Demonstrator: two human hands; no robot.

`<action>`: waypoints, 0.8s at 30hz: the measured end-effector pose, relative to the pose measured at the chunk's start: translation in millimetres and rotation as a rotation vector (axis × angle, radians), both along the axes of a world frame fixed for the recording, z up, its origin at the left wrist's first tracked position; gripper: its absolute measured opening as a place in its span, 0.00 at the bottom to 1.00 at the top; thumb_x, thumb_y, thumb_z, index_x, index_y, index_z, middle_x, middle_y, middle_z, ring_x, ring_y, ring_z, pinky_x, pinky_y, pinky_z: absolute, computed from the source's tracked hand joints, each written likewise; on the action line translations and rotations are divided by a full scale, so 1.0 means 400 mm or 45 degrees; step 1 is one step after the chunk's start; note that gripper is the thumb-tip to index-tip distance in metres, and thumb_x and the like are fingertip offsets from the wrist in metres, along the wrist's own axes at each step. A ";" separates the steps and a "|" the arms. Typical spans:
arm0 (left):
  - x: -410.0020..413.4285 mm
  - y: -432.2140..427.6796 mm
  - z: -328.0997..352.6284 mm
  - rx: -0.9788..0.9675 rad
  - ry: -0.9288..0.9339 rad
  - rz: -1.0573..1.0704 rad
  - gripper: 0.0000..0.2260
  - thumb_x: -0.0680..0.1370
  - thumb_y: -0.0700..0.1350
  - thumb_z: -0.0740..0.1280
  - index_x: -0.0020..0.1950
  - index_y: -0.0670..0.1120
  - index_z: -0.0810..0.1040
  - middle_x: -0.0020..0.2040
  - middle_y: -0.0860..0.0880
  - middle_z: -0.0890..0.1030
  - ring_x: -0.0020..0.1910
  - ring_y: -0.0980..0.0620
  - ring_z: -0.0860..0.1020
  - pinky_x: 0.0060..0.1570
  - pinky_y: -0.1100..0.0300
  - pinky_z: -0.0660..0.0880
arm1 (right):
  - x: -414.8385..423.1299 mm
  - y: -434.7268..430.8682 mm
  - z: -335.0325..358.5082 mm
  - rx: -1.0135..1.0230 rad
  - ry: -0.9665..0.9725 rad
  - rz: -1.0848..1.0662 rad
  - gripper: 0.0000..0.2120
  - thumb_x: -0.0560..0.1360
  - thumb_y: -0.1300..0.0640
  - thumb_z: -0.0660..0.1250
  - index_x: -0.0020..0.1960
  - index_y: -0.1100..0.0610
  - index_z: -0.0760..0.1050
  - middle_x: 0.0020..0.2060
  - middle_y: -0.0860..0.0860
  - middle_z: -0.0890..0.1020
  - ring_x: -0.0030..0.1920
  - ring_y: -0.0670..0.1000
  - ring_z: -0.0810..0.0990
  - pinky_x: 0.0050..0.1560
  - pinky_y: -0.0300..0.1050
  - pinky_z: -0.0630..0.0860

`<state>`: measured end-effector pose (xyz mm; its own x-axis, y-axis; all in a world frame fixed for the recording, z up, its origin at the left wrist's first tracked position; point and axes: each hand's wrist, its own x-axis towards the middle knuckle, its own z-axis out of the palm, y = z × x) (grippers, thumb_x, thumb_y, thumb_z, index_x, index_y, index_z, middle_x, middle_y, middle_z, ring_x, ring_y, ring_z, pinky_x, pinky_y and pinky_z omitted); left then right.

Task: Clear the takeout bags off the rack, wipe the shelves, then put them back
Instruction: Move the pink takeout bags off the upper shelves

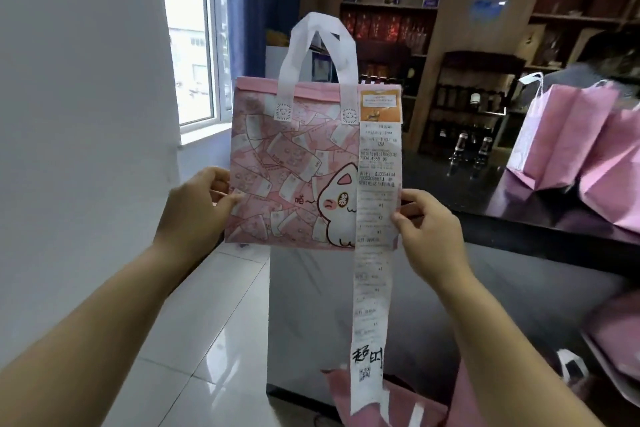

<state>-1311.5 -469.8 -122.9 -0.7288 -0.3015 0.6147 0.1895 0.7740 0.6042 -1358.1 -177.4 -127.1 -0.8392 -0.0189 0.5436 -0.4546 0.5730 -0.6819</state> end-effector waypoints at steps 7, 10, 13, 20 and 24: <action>-0.330 0.001 0.022 0.043 -0.006 -0.066 0.12 0.74 0.44 0.71 0.55 0.43 0.76 0.44 0.51 0.78 0.40 0.52 0.77 0.35 0.69 0.68 | -0.277 -0.005 0.017 -0.032 0.026 -0.118 0.10 0.75 0.59 0.66 0.53 0.47 0.75 0.41 0.40 0.79 0.43 0.42 0.79 0.44 0.47 0.80; -0.455 -0.001 0.013 0.113 -0.003 -0.053 0.10 0.73 0.45 0.71 0.52 0.48 0.75 0.44 0.51 0.79 0.41 0.52 0.78 0.36 0.66 0.70 | -0.392 -0.009 0.013 -0.020 0.006 -0.120 0.09 0.75 0.58 0.66 0.51 0.47 0.74 0.40 0.40 0.79 0.42 0.41 0.78 0.43 0.43 0.77; -0.566 -0.001 -0.002 0.191 -0.037 -0.048 0.09 0.73 0.45 0.71 0.50 0.51 0.73 0.44 0.52 0.79 0.41 0.53 0.78 0.34 0.67 0.70 | -0.496 -0.008 0.003 -0.024 -0.060 -0.111 0.08 0.75 0.58 0.66 0.51 0.47 0.74 0.41 0.42 0.80 0.44 0.45 0.80 0.44 0.45 0.78; -0.742 -0.003 -0.042 0.329 -0.106 -0.015 0.09 0.74 0.47 0.71 0.50 0.54 0.73 0.41 0.56 0.78 0.39 0.59 0.77 0.28 0.68 0.67 | -0.663 -0.021 -0.021 -0.005 -0.104 -0.097 0.07 0.75 0.58 0.67 0.51 0.48 0.74 0.41 0.43 0.81 0.43 0.46 0.80 0.41 0.43 0.74; -0.798 -0.024 -0.057 0.347 -0.132 0.023 0.10 0.74 0.47 0.71 0.51 0.54 0.72 0.39 0.58 0.77 0.38 0.61 0.76 0.32 0.67 0.67 | -0.715 -0.047 -0.035 0.000 -0.136 -0.074 0.08 0.74 0.58 0.67 0.51 0.49 0.74 0.42 0.43 0.80 0.43 0.45 0.79 0.40 0.40 0.74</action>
